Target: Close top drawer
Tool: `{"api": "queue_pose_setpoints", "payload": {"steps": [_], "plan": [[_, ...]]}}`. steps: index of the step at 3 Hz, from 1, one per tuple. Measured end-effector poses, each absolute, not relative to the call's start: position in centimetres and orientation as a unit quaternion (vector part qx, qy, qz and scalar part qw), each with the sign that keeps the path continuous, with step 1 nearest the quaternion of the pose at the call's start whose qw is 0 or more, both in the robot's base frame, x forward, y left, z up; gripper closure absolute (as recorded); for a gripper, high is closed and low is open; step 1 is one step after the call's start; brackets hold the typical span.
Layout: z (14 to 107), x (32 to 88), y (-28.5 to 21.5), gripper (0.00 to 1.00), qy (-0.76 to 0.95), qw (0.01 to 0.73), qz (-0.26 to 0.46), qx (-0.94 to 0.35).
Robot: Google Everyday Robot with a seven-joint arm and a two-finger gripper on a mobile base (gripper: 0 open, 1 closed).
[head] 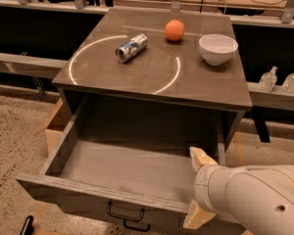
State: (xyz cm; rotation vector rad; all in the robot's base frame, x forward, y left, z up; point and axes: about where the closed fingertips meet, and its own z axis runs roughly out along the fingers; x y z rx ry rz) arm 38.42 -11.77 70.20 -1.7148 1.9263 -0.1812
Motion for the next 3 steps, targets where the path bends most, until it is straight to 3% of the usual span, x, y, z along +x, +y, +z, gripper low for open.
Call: {"api": "queue_pose_setpoints", "payload": {"steps": [3], "plan": [[74.3,42.6,-12.9,0.00,0.695,0.325,-0.133,-0.628]]}}
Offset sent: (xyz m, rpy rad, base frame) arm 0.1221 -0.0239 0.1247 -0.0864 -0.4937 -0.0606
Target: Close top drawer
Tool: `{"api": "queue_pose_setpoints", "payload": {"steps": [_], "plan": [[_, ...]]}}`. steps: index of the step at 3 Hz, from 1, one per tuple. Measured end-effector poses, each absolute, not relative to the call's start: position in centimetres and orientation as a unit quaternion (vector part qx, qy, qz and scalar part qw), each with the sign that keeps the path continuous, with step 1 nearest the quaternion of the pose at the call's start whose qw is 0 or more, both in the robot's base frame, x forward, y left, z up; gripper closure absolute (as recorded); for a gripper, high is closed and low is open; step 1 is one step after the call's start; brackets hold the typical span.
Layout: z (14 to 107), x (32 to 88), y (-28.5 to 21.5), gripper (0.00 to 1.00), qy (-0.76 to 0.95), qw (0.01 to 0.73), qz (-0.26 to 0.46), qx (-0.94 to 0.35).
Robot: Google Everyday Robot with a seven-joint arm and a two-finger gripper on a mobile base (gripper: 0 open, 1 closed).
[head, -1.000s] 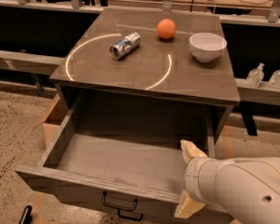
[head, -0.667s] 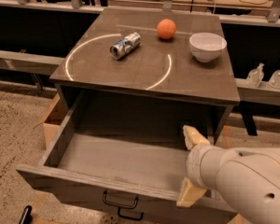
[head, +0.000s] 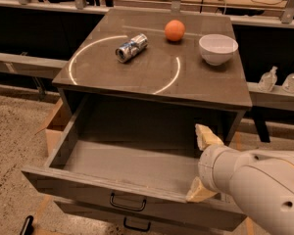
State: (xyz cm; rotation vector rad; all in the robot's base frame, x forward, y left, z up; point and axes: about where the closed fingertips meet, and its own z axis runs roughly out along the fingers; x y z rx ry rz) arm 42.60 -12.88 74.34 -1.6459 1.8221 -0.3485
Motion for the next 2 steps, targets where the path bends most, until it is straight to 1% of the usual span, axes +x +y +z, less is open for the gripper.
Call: {"api": "queue_pose_setpoints", "payload": {"steps": [1,2], "plan": [[74.36,42.61,-12.88,0.00,0.695,0.325,-0.133,-0.628],[74.43,42.61,-12.88,0.18,0.695,0.325,-0.133,-0.628]]}}
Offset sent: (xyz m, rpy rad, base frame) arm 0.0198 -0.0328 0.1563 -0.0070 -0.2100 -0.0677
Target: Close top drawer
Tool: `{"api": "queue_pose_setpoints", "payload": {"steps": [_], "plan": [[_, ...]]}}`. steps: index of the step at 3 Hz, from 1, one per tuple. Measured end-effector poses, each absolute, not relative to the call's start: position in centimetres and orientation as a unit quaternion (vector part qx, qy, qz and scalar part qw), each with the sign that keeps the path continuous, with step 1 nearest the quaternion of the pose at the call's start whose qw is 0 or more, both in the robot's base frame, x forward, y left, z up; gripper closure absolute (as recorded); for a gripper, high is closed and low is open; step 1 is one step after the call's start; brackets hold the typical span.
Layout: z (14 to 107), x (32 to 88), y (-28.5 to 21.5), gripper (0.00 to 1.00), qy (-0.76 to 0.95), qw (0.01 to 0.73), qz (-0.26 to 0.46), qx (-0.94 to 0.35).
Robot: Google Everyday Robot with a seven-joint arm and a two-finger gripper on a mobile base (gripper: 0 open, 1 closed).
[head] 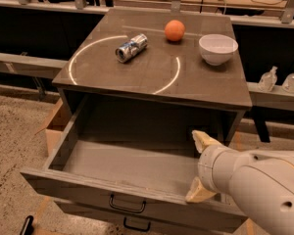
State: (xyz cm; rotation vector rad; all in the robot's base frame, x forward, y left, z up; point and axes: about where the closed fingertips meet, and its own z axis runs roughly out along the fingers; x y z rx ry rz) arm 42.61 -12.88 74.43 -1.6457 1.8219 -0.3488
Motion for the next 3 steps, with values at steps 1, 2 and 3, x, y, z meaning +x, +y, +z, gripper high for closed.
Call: {"api": "queue_pose_setpoints", "payload": {"steps": [1,2,3], "plan": [[74.5,42.6,-12.9,0.41,0.695,0.325,-0.133,-0.628],[79.7,42.4,-13.5,0.64,0.699,0.339,-0.149,-0.612],[86.7,41.3,-14.8,0.88,0.713,0.344,-0.158,-0.591]]}}
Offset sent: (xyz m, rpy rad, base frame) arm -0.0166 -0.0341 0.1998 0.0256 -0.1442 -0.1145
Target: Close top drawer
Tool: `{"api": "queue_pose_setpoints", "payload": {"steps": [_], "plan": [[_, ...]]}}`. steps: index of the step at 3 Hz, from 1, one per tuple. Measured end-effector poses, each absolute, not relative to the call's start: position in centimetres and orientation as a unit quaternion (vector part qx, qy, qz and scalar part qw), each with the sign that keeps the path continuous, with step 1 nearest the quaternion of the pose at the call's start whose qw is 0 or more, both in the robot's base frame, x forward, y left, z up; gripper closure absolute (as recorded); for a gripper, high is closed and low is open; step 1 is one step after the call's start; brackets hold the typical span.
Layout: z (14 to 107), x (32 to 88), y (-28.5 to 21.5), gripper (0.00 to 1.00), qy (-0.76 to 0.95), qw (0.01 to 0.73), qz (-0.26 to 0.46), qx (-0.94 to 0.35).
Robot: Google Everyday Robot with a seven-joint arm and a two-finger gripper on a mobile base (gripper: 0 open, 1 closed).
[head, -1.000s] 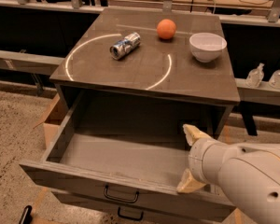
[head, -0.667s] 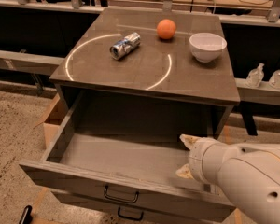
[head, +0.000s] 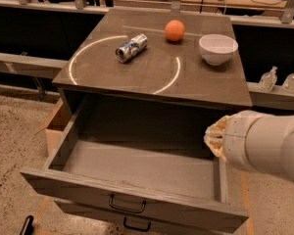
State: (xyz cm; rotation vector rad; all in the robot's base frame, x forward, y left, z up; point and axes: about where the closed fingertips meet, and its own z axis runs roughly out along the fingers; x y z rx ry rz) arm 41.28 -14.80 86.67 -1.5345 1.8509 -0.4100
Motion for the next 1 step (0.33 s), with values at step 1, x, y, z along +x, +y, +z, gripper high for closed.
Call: {"api": "queue_pose_setpoints", "payload": {"steps": [1], "plan": [[89.48,41.19,-14.89,0.81,0.742,0.306,-0.124,-0.583]]}}
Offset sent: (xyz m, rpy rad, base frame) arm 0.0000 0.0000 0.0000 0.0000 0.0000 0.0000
